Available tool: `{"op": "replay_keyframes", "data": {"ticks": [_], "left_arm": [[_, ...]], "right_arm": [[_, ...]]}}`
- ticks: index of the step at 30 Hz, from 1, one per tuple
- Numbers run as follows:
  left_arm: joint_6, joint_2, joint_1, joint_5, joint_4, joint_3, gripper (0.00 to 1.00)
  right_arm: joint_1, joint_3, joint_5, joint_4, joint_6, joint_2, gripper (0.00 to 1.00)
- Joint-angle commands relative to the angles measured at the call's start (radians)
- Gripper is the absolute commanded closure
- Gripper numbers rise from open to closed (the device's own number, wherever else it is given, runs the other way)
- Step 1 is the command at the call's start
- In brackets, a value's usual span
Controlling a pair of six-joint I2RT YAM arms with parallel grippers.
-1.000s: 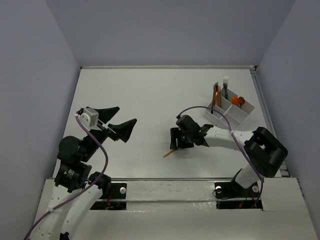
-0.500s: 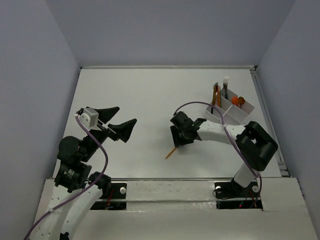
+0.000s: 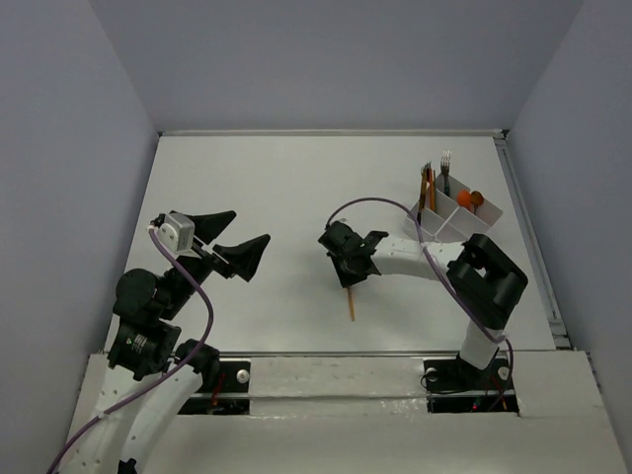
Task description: Sort the eating utensils into containers
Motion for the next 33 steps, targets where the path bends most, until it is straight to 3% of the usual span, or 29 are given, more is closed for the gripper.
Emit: {"op": "replay_keyframes", "data": {"ticks": [1,8,12,16,19,26,33], "left_arm": [[-0.005,-0.013,-0.004,0.006,0.056,-0.001,0.01],[-0.005,-0.012,-0.004,0.006,0.056,-0.001,0.01],[-0.004,-0.013,-0.004,0.003,0.054,-0.001,0.01],[-0.004,-0.015,-0.004,0.003,0.054,-0.001,0.01],[-0.004,-0.016,-0.004,0.002,0.054,-0.001,0.01],[-0.002,-0.018,-0.004,-0.002,0.051,0.001,0.01],[-0.002,-0.017,-0.004,0.000,0.051,0.001,0.01]], "right_arm": [[0.038,0.008,-0.019,-0.022,-0.005,0.037,0.80],[0.047,-0.020,-0.016,-0.042,-0.022,0.025,0.83],[0.047,-0.046,-0.008,-0.054,-0.022,0.011,0.66],[0.047,-0.054,-0.019,-0.073,-0.020,0.005,0.65],[0.047,-0.052,-0.026,-0.080,-0.029,0.004,0.71],[0.047,-0.023,-0.005,-0.126,-0.046,0.025,1.00],[0.047,-0.043,0.127,-0.041,-0.014,-0.145,1.00]]}}
